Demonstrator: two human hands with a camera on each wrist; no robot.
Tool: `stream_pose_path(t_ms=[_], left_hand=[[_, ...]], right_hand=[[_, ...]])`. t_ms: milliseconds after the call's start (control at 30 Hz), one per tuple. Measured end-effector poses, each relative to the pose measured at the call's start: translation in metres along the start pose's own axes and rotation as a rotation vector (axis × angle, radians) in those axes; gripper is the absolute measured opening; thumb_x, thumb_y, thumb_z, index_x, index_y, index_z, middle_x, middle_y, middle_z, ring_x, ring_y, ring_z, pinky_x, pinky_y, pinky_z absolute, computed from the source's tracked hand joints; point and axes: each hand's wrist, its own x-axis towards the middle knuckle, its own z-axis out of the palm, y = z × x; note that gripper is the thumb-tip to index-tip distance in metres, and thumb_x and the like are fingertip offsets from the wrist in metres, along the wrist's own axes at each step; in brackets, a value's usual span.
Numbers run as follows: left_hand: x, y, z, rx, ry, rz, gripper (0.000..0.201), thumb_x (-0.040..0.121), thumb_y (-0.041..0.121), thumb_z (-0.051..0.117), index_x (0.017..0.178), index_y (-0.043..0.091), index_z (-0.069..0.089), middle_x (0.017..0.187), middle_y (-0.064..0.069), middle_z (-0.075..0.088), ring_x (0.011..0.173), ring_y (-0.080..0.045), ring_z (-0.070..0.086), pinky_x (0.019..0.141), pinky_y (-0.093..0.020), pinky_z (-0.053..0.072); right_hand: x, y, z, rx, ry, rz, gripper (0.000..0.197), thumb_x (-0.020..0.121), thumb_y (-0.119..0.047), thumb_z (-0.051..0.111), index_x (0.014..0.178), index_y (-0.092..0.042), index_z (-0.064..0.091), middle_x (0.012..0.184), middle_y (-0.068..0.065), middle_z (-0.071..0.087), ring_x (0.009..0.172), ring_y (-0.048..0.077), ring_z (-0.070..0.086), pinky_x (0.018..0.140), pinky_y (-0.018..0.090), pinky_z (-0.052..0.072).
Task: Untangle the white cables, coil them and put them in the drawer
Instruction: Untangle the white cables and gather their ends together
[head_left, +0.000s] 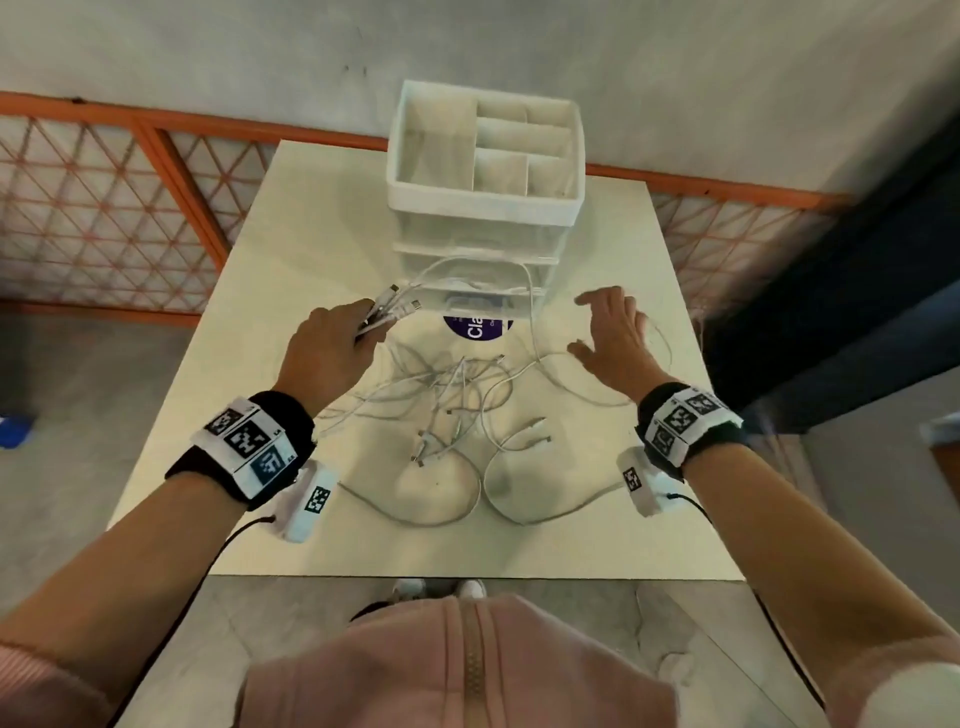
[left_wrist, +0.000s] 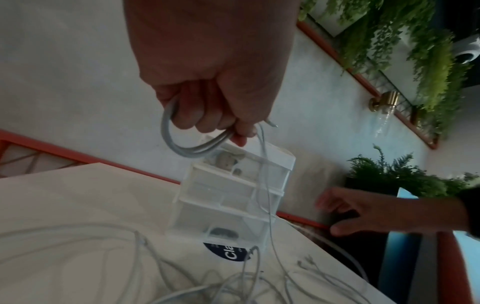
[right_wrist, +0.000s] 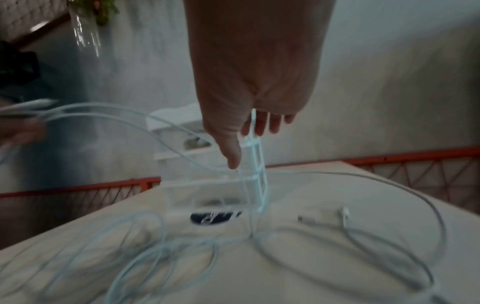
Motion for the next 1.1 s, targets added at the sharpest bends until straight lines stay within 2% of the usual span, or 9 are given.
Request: stream_pose_path(t_ms=[133,267,367,433,533,633,767,900,1100], left_hand=[[0.004,0.020,0.009,0.007,-0.064,0.009,0.028,0.095,0.025,0.053,0.086,0.000,0.060,0.077,-0.022,0.064,0.071,-0.041,0.057,0.056,-0.036,0.035],[0.004,0.031,0.013,-0.008,-0.084,0.008,0.028,0.096,0.029,0.051,0.082,0.007,0.061,0.072,-0.010,0.065,0.069,-0.035,0.057,0.057,-0.033,0.035],[0.001,0.031,0.016,-0.041,-0.109,-0.031,0.029,0.096,0.032,0.052,0.081,0.010,0.062,0.061,0.007,0.057,0.066,-0.030,0.056,0.059,-0.031,0.035],[-0.001,0.029,0.018,-0.042,-0.087,-0.047,0.030,0.093,0.036,0.057,0.087,0.007,0.062,0.065,0.001,0.060,0.069,-0.031,0.057,0.061,-0.031,0.034],[0.001,0.032,0.016,-0.129,-0.020,-0.103,0.038,0.080,0.042,0.070,0.097,0.009,0.059,0.065,0.001,0.056,0.061,-0.020,0.051,0.063,-0.029,0.039],[0.004,0.044,0.013,-0.293,0.051,-0.122,0.044,0.072,0.041,0.078,0.084,0.009,0.050,0.056,0.005,0.040,0.050,-0.012,0.036,0.052,-0.014,0.035],[0.014,0.060,0.007,-0.335,0.158,-0.106,0.043,0.081,0.037,0.072,0.082,0.009,0.040,0.061,0.007,0.038,0.051,-0.011,0.035,0.053,-0.011,0.035],[0.021,0.075,-0.005,-0.435,0.221,0.018,0.025,0.099,0.028,0.045,0.083,0.016,0.032,0.063,0.004,0.034,0.052,-0.008,0.033,0.050,-0.014,0.031],[0.012,0.114,-0.011,-0.689,-0.076,0.144,0.026,0.101,0.036,0.036,0.087,0.014,0.031,0.071,0.007,0.035,0.060,-0.004,0.033,0.058,-0.024,0.035]], right_hand=[[-0.024,-0.008,0.042,0.217,-0.345,-0.238,0.006,0.078,-0.002,0.068,0.084,-0.001,0.066,0.084,0.011,0.059,0.078,0.020,0.051,0.074,0.031,0.038],[-0.042,-0.005,0.080,0.137,-0.643,-0.176,0.023,0.072,-0.005,0.075,0.092,-0.002,0.063,0.088,0.002,0.051,0.082,0.018,0.048,0.077,0.033,0.043],[-0.047,-0.001,0.086,0.118,-0.649,-0.145,0.017,0.075,-0.007,0.072,0.090,-0.004,0.063,0.087,0.003,0.054,0.082,0.019,0.050,0.077,0.032,0.042],[-0.040,-0.002,0.073,0.172,-0.657,-0.158,0.016,0.078,-0.006,0.070,0.092,0.000,0.065,0.083,0.002,0.056,0.076,0.019,0.051,0.073,0.029,0.043],[-0.015,-0.014,0.019,0.365,-0.458,-0.123,0.013,0.079,-0.004,0.070,0.092,-0.002,0.067,0.071,-0.002,0.058,0.057,0.007,0.052,0.053,0.012,0.044],[0.008,-0.035,-0.053,0.585,-0.280,-0.125,0.010,0.080,-0.007,0.071,0.089,-0.005,0.067,0.070,0.001,0.064,0.051,-0.003,0.056,0.051,0.009,0.045],[0.014,-0.057,-0.110,0.364,-0.387,-0.222,0.007,0.084,-0.017,0.068,0.085,-0.010,0.070,0.065,-0.004,0.063,0.051,-0.002,0.056,0.056,0.010,0.046],[0.006,-0.074,-0.128,0.305,-0.564,-0.301,0.006,0.085,-0.023,0.067,0.083,-0.020,0.072,0.081,0.008,0.072,0.062,0.005,0.061,0.060,0.008,0.047],[0.007,-0.102,-0.136,0.693,-0.329,-0.365,0.016,0.082,-0.016,0.071,0.086,0.000,0.068,0.073,0.009,0.067,0.059,0.006,0.060,0.063,0.016,0.052]])
